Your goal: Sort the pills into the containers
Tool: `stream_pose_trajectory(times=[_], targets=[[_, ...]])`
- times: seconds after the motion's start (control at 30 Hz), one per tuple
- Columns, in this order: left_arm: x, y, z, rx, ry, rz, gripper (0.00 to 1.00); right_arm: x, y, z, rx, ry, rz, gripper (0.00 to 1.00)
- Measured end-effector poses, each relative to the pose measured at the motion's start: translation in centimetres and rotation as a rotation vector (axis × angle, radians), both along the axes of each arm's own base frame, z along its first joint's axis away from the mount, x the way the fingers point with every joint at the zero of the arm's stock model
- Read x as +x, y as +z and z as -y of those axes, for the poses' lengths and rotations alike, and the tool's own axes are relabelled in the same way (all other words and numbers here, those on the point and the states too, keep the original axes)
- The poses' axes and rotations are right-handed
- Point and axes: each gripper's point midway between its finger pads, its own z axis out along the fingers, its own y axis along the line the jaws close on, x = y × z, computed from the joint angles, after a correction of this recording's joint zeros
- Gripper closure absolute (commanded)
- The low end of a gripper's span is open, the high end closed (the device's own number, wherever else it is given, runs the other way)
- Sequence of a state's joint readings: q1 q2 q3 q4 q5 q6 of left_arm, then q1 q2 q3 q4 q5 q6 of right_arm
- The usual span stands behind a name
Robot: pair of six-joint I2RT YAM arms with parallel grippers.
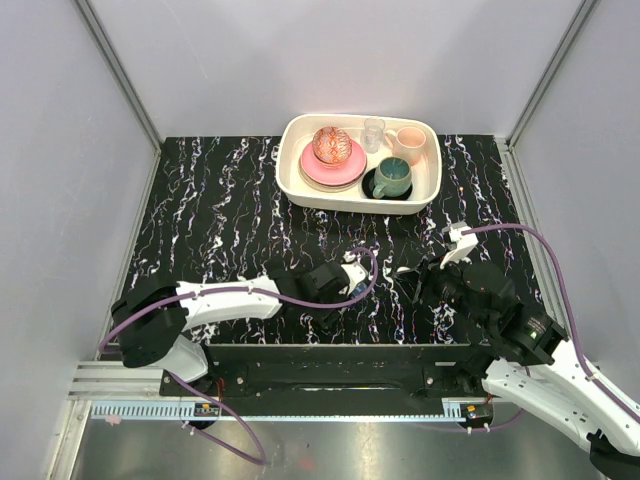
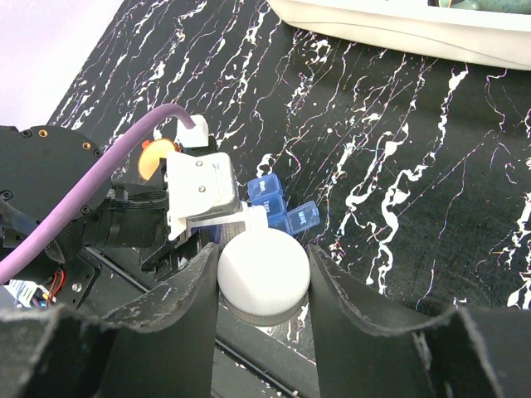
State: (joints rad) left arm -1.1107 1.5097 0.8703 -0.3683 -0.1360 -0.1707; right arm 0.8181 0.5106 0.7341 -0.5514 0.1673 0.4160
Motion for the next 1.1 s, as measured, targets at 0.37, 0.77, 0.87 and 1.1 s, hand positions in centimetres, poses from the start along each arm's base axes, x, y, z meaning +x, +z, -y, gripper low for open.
stream_pose_trajectory(times=[0.37, 0.77, 0.87, 1.1], targets=[[-0.05, -0.09, -0.24, 0.032, -0.015, -0.006, 1.00, 0.00, 0.00, 0.00, 0.000, 0.000, 0.000, 1.00], [0.17, 0.06, 0.06, 0.048, -0.027, -0.006, 1.00, -0.03, 0.08, 0.04, 0.002, 0.000, 0.002, 1.00], [0.16, 0.06, 0.06, 0.048, -0.028, -0.006, 1.00, -0.06, 0.11, 0.07, 0.004, 0.000, 0.004, 1.00], [0.12, 0.15, -0.04, 0.058, -0.035, -0.008, 1.00, -0.07, 0.09, 0.08, 0.005, 0.000, 0.004, 1.00]])
